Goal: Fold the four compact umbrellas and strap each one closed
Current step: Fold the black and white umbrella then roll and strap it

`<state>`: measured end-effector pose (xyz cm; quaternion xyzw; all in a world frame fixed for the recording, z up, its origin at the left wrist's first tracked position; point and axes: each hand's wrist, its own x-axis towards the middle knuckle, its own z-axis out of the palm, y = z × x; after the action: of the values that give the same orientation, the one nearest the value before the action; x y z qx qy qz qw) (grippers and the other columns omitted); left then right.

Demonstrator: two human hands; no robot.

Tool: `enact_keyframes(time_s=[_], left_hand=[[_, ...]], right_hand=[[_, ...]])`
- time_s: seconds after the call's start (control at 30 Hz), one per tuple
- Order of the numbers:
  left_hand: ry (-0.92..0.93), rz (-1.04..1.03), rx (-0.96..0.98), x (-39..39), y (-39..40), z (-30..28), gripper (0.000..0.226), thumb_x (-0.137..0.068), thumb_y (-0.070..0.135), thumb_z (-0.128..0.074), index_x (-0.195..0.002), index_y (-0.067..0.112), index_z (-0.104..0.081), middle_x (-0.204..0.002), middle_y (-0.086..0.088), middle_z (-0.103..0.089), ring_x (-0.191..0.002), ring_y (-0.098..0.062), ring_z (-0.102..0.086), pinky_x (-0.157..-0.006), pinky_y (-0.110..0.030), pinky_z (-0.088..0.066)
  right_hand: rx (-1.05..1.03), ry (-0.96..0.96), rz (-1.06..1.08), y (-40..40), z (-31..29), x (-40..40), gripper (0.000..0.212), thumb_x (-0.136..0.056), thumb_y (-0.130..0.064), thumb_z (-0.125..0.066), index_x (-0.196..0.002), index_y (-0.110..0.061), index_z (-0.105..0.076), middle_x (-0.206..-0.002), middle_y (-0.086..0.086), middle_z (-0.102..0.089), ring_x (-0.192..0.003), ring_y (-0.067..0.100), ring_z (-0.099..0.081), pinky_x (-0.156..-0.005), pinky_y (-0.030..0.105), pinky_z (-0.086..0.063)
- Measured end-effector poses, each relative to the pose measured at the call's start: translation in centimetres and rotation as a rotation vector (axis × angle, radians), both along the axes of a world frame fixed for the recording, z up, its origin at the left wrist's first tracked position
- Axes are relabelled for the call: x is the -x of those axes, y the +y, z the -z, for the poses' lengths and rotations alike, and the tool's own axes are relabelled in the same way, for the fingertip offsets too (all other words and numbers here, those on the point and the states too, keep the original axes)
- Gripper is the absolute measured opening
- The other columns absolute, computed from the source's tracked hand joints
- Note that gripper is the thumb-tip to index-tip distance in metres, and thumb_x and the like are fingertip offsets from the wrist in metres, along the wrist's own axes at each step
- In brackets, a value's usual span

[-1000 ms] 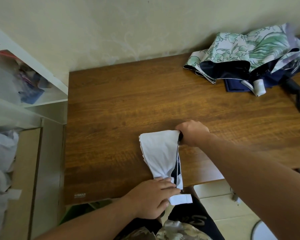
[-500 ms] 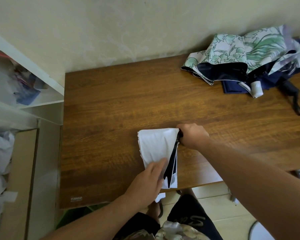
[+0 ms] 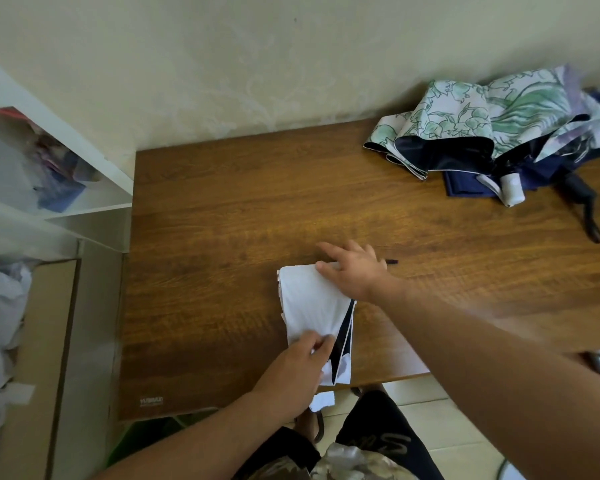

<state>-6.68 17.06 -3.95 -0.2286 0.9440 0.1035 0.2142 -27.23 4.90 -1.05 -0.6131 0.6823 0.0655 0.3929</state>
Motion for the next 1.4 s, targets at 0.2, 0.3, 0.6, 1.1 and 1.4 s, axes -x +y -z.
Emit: enact_keyframes(time_s=[0.2, 0.3, 0.6, 1.1, 1.4], left_hand=[[0.133, -0.241, -0.148, -0.5, 2.0, 0.9, 0.038, -0.108, 0.021, -0.043, -0.143, 0.014, -0.056, -0.155, -0.011, -0.033, -0.126, -0.035, -0.044, -0.104, -0.042, -0.044], [0.216, -0.309, -0.218, -0.9, 3.0, 1.8, 0.054, -0.107, 0.031, -0.036, -0.155, 0.009, -0.032, -0.152, -0.007, -0.035, -0.130, -0.027, -0.042, -0.112, -0.035, -0.040], [0.184, -0.504, -0.682, -0.1, 2.5, 0.7, 0.071, -0.100, 0.018, -0.057, -0.165, 0.022, -0.027, -0.148, 0.011, -0.027, -0.112, -0.015, -0.060, -0.103, -0.033, -0.051], [-0.024, -0.553, -0.210, 2.8, -13.9, -0.7, 0.098, -0.086, 0.049, -0.080, -0.164, 0.023, -0.027, -0.156, -0.003, -0.038, -0.141, -0.029, -0.036, -0.115, -0.044, -0.038], [-0.065, -0.535, -0.247, 2.8, -13.4, 0.1, 0.105, -0.093, 0.048, -0.075, -0.168, 0.021, -0.008, -0.158, -0.005, -0.026, -0.143, -0.027, -0.027, -0.121, -0.042, -0.031]], right_hand=[[0.116, 0.190, -0.187, 1.9, 2.2, -1.3, 0.070, -0.091, -0.078, -0.050, -0.152, -0.052, -0.029, -0.145, 0.002, -0.032, -0.133, 0.032, -0.030, -0.114, 0.062, -0.024], [0.102, 0.185, -0.206, 1.9, 2.2, -1.0, 0.078, -0.086, -0.084, -0.048, -0.153, -0.053, -0.025, -0.149, 0.001, -0.030, -0.136, 0.032, -0.028, -0.114, 0.062, -0.024], [0.123, 0.267, -0.371, 2.2, 2.0, -1.0, 0.097, -0.077, -0.079, -0.066, -0.154, -0.050, -0.015, -0.148, 0.001, -0.026, -0.137, 0.032, -0.026, -0.105, 0.066, -0.034], [0.127, 0.068, -0.258, 2.1, 2.0, 0.6, 0.097, -0.076, -0.056, -0.082, -0.157, -0.033, -0.035, -0.152, 0.000, -0.037, -0.140, 0.027, -0.036, -0.111, 0.051, -0.037], [0.097, 0.122, -0.351, 3.0, 0.8, 6.5, 0.091, -0.082, -0.058, -0.073, -0.157, -0.048, -0.023, -0.158, -0.008, -0.029, -0.148, 0.024, -0.024, -0.114, 0.050, -0.038]])
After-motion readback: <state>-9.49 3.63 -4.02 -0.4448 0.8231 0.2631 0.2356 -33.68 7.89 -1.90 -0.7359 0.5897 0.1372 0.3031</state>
